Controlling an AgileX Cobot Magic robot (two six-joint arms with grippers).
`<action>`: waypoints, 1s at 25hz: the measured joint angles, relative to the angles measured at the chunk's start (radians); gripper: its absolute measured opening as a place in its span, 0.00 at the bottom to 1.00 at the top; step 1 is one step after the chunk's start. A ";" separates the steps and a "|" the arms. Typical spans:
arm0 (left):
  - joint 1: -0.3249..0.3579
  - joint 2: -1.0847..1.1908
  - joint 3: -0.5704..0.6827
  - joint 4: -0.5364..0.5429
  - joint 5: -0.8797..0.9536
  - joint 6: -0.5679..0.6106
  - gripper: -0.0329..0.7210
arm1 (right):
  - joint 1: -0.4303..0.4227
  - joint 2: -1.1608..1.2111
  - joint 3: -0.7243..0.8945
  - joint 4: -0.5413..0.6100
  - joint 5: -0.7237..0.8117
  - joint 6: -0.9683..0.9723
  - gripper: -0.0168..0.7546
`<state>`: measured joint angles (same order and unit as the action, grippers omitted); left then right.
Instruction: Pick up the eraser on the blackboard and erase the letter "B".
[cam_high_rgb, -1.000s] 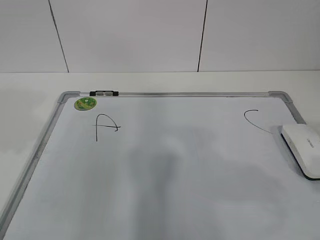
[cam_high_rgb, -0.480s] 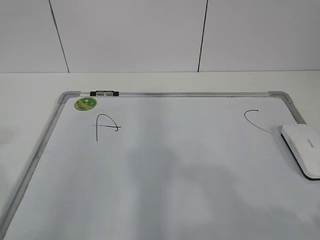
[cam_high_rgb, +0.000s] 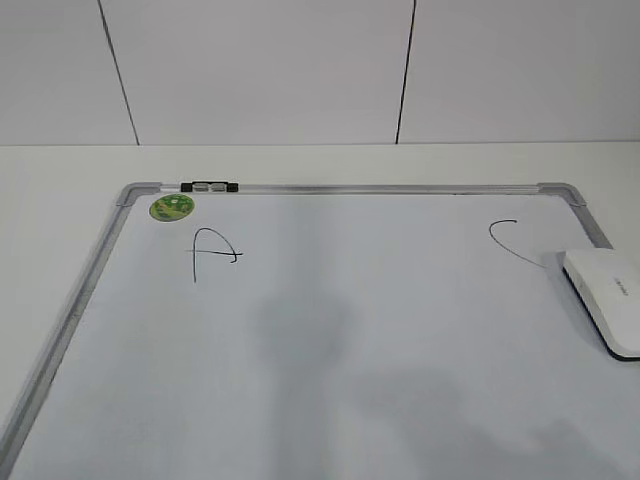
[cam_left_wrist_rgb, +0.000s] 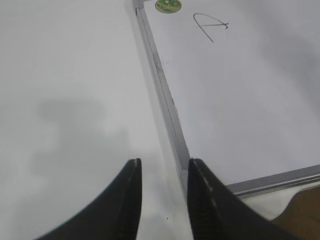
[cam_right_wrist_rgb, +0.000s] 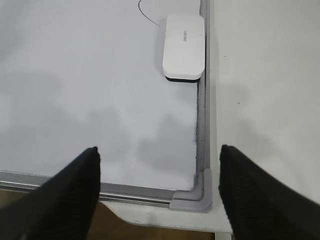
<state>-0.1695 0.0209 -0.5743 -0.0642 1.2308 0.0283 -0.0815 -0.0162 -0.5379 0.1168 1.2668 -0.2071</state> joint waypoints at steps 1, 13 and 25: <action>0.000 -0.009 0.002 0.000 0.013 0.000 0.36 | 0.000 -0.001 0.000 0.000 0.000 0.000 0.76; -0.004 -0.007 0.050 0.013 -0.115 0.000 0.36 | 0.000 -0.001 0.030 0.002 -0.084 -0.002 0.76; -0.004 -0.009 0.050 0.014 -0.119 0.000 0.36 | 0.000 -0.001 0.040 0.002 -0.098 0.000 0.76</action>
<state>-0.1733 0.0120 -0.5242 -0.0497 1.1119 0.0283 -0.0815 -0.0177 -0.4979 0.1192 1.1686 -0.2073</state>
